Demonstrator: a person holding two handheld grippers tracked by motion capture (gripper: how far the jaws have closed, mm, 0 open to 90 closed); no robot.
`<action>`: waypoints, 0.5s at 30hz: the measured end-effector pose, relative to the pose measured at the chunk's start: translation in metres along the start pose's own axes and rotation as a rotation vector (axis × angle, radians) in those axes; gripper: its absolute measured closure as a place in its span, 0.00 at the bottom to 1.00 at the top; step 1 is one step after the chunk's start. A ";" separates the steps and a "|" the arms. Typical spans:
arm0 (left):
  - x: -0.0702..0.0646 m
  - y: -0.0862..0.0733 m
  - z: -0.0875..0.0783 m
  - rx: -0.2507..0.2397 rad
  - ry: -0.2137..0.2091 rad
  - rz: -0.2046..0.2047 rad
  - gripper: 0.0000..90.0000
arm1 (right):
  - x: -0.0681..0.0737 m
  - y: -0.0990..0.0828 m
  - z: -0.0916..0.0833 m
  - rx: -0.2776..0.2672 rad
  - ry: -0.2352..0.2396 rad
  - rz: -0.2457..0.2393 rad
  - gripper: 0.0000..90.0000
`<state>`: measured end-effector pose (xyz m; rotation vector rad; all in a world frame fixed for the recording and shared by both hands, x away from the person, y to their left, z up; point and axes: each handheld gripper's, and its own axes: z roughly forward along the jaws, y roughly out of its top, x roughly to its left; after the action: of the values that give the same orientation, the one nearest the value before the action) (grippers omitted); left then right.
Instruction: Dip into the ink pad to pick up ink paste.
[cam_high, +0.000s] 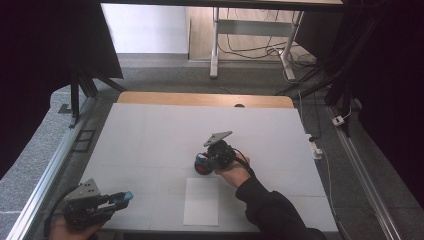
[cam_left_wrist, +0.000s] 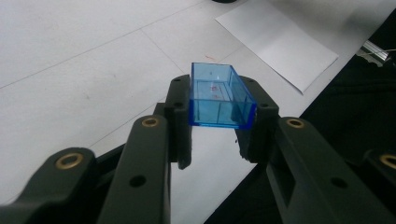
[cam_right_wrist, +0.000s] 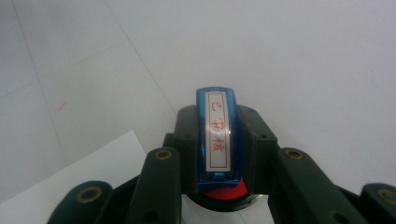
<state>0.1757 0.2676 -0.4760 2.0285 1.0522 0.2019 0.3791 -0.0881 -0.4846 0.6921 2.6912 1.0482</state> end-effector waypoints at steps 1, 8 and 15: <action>0.000 0.000 0.000 0.000 0.001 0.001 0.76 | -0.002 -0.001 0.000 -0.003 0.006 0.008 0.80; 0.000 0.000 0.000 0.000 0.000 0.000 0.76 | -0.012 -0.005 0.000 -0.030 0.059 0.079 0.80; 0.000 0.000 0.000 0.001 0.000 -0.001 0.76 | -0.005 -0.003 0.000 -0.013 0.024 0.030 0.80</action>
<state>0.1758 0.2676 -0.4761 2.0286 1.0530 0.2007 0.3830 -0.0921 -0.4865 0.7248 2.6996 1.0865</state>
